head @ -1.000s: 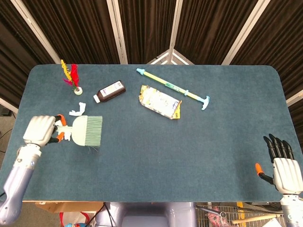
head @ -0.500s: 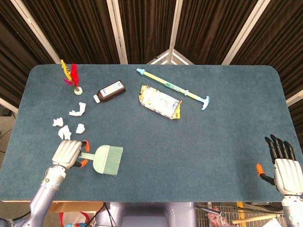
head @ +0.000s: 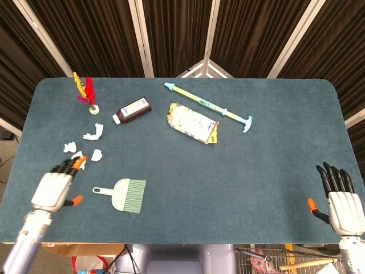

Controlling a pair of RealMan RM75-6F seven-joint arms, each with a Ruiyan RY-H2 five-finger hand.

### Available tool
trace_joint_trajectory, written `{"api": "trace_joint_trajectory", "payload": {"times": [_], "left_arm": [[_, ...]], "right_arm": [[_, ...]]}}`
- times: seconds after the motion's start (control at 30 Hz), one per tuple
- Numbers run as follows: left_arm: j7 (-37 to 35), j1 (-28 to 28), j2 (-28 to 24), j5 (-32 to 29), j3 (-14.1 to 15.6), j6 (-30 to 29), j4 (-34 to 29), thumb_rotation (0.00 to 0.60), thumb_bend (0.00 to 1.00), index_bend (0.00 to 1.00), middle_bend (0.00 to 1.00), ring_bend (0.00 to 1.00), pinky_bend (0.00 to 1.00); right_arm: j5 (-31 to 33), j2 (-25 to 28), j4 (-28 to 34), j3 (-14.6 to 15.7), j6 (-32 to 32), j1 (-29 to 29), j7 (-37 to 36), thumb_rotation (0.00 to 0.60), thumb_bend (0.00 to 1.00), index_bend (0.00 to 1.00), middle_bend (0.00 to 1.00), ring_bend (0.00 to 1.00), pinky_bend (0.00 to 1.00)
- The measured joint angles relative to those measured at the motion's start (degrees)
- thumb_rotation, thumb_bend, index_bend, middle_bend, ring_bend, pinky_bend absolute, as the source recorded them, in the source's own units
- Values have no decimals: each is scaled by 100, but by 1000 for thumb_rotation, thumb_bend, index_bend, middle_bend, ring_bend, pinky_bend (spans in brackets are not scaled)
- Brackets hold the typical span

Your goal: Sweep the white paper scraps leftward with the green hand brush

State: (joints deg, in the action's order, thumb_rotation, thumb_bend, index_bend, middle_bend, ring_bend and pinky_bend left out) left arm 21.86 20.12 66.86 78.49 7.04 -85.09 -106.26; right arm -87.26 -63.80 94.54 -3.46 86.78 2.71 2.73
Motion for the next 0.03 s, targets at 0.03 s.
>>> {"api": "trace_joint_trajectory", "payload": {"times": [0.03], "left_arm": [[-189, -189, -24, 329, 79, -314, 244, 600, 0, 0, 0, 0, 2]], "right_arm": [[-18, -11, -22, 4, 11, 1, 8, 600, 376, 0, 0, 0, 0]]}}
